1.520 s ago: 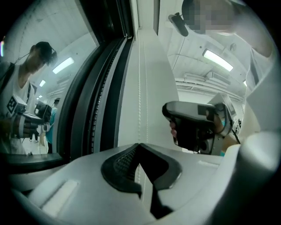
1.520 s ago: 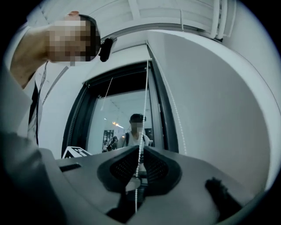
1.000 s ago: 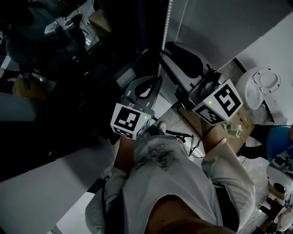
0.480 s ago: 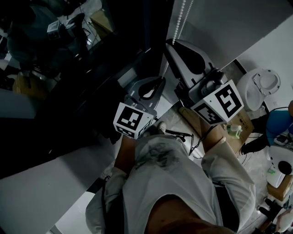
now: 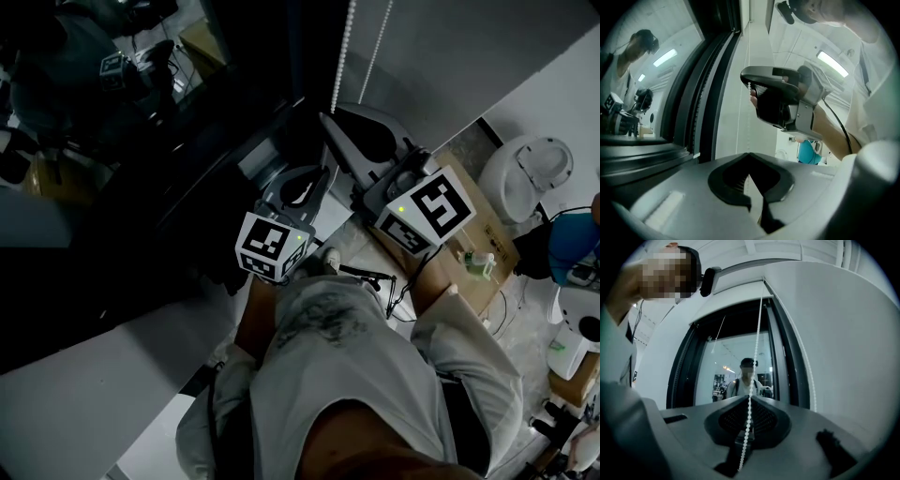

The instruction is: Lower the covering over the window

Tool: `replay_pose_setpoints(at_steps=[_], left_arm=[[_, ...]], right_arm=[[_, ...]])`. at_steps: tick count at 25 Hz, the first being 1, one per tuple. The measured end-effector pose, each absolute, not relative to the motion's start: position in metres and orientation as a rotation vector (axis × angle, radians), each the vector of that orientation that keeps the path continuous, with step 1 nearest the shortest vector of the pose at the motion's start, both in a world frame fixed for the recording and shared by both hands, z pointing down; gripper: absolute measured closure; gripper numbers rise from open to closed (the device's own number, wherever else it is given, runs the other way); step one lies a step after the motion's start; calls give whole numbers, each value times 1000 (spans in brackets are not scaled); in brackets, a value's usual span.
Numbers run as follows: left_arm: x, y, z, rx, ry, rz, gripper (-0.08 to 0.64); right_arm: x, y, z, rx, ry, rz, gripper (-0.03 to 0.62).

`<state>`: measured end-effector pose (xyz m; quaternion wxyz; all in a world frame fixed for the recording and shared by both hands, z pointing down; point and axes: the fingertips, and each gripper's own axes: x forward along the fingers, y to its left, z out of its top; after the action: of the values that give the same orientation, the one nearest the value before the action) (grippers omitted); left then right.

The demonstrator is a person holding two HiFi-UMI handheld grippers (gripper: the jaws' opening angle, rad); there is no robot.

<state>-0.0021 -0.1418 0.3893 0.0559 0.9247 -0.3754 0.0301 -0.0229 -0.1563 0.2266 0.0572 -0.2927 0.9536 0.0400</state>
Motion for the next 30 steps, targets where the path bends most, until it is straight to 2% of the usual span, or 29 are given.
replay_pose_setpoints(at_steps=[21, 23, 25, 26, 30], left_arm=[[1, -118, 542, 2573, -998, 356, 551], [-3, -112, 541, 2567, -987, 341, 546], [-14, -107, 528, 2565, -975, 288, 487], [-21, -107, 515, 2568, -977, 240, 458], [-57, -124, 426, 2638, -1081, 5, 428]], right_arm=[[-25, -147, 381, -978, 3045, -290, 568], [-23, -146, 383, -984, 3031, -297, 568], [-23, -146, 382, -991, 3029, -287, 568], [-23, -146, 382, -993, 3031, -281, 568], [-24, -146, 381, -991, 3034, -273, 568]])
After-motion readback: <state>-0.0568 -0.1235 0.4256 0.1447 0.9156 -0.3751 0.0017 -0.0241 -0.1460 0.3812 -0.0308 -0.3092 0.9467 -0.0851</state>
